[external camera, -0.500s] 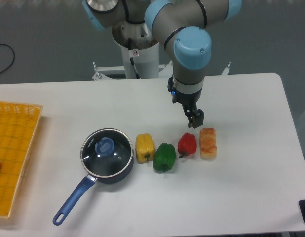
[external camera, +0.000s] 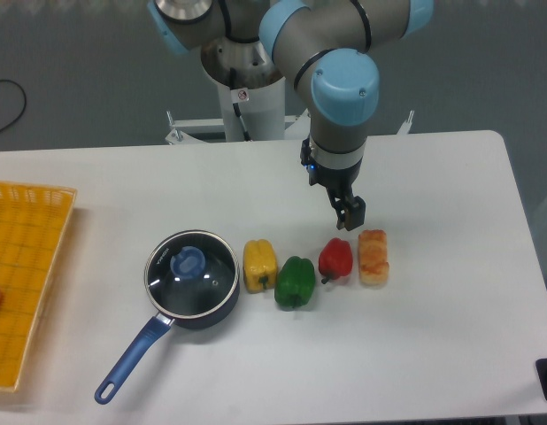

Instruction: Open the lid

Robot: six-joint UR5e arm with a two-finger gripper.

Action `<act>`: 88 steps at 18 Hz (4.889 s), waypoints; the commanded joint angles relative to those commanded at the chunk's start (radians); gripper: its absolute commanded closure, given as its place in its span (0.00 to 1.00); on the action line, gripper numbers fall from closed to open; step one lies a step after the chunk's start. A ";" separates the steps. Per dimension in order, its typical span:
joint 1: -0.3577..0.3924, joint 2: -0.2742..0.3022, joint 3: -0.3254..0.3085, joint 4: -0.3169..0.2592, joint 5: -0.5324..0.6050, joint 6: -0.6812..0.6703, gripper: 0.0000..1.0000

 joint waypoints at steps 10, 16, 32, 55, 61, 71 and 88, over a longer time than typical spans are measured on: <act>-0.055 0.003 0.005 0.043 0.017 -0.023 0.00; -0.100 0.003 0.005 0.071 0.017 -0.103 0.00; -0.327 -0.060 0.015 0.121 0.061 -0.298 0.00; -0.445 -0.172 0.038 0.144 0.051 -0.397 0.00; -0.439 -0.190 0.038 0.170 0.051 -0.391 0.00; -0.423 -0.198 0.028 0.172 0.034 -0.347 0.00; -0.426 -0.213 0.009 0.172 0.032 -0.348 0.04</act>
